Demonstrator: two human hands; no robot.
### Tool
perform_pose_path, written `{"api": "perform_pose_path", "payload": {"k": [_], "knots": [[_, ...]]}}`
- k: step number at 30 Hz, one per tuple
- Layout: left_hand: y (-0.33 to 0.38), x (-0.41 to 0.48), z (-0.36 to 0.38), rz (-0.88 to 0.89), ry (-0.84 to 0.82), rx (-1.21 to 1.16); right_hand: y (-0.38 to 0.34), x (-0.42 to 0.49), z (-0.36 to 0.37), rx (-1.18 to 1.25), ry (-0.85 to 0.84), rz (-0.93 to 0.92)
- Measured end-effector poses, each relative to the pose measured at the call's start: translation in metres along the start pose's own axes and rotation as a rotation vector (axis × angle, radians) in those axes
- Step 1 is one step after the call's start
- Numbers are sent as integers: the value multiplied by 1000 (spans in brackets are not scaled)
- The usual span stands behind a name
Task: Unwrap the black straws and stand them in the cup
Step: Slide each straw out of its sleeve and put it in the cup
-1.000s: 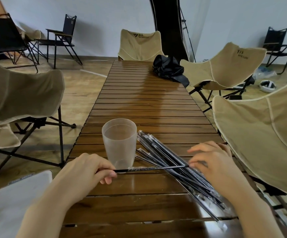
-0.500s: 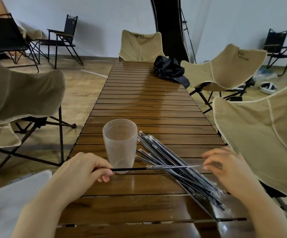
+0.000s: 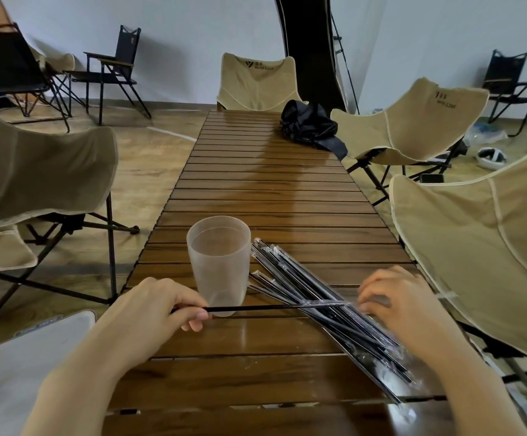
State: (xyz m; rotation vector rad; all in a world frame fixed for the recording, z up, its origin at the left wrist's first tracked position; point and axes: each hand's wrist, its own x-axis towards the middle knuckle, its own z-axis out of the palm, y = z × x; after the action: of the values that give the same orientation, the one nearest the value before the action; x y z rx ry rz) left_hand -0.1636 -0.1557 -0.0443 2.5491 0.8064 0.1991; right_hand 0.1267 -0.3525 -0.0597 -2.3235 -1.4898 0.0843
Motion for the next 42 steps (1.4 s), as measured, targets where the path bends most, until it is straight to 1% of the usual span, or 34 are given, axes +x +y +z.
{"api": "perform_pose_path", "payload": {"k": [3, 8, 10, 16, 18, 21, 27, 30, 34, 36, 39, 40, 41, 42], "knots": [[-1, 0, -1, -4, 8, -11, 3, -3, -7, -13, 6, 45], [2, 0, -2, -9, 0, -38, -16, 2, -1, 47, -14, -50], [1, -1, -3, -17, 7, -43, -15, 3, -1, 55, -3, -35], [1, -3, -5, -41, 21, -42, 3, -3, -9, 48, 75, 80], [2, -3, -5, -42, 17, -45, 10, -4, -8, 49, 145, 119], [4, -2, -5, -42, 10, -37, 18, -2, -4, 94, 262, 222], [8, 1, -3, -48, -11, -15, 27, 11, 22, 162, 332, 406], [10, 3, -2, -56, -23, -20, 29, 14, 31, 258, 304, 525], [12, 3, -1, -62, -26, -26, 33, 13, 36, 293, 147, 580], [14, 4, -1, -59, -24, -43, 31, 12, 34, 293, 108, 565], [19, 4, -3, -45, -3, -113, 16, 16, 16, 406, 158, 445], [22, 4, -4, -36, 17, -148, 8, 17, 7, 492, 142, 386], [25, 4, -5, -25, 43, -187, -2, 17, -2, 624, 90, 322], [29, 4, -6, -12, 69, -227, -13, 17, -11, 809, 9, 253]]}}
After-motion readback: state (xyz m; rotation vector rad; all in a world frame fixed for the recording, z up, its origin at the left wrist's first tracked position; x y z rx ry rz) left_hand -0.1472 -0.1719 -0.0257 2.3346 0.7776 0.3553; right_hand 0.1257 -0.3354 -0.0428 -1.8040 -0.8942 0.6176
